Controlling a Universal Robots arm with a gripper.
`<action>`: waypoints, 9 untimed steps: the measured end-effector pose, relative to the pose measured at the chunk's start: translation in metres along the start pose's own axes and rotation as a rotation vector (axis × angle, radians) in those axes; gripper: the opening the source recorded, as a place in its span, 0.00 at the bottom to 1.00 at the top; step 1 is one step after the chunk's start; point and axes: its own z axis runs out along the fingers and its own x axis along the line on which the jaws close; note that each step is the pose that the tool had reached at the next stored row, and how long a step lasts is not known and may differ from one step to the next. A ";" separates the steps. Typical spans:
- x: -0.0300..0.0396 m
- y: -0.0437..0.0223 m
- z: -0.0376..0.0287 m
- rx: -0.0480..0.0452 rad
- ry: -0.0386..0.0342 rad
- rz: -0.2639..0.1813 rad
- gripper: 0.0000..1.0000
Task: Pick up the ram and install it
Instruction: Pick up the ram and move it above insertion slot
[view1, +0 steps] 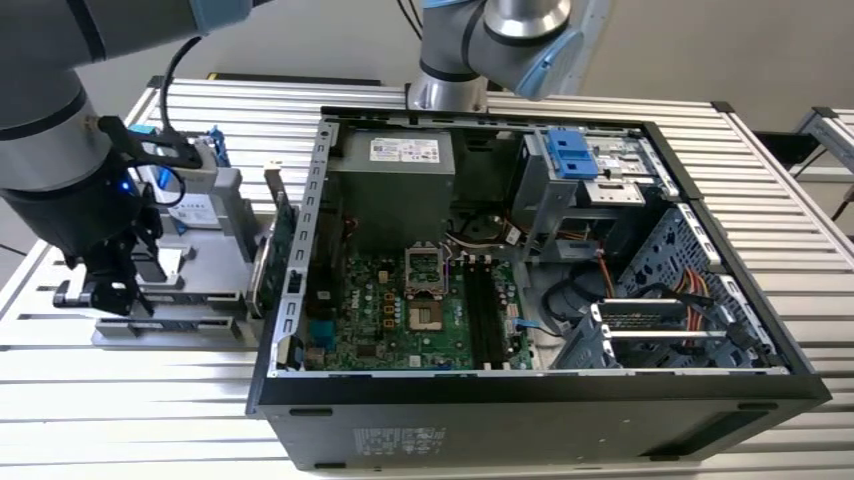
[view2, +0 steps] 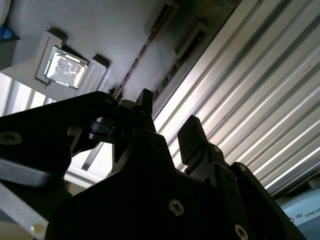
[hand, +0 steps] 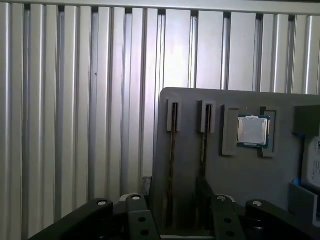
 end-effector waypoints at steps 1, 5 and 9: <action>0.0000 0.0000 0.0010 0.0000 0.0000 0.000 1.00; -0.0003 -0.0002 0.0059 -0.0001 0.0000 0.000 1.00; -0.0006 -0.0004 0.0115 -0.0001 0.0000 0.000 1.00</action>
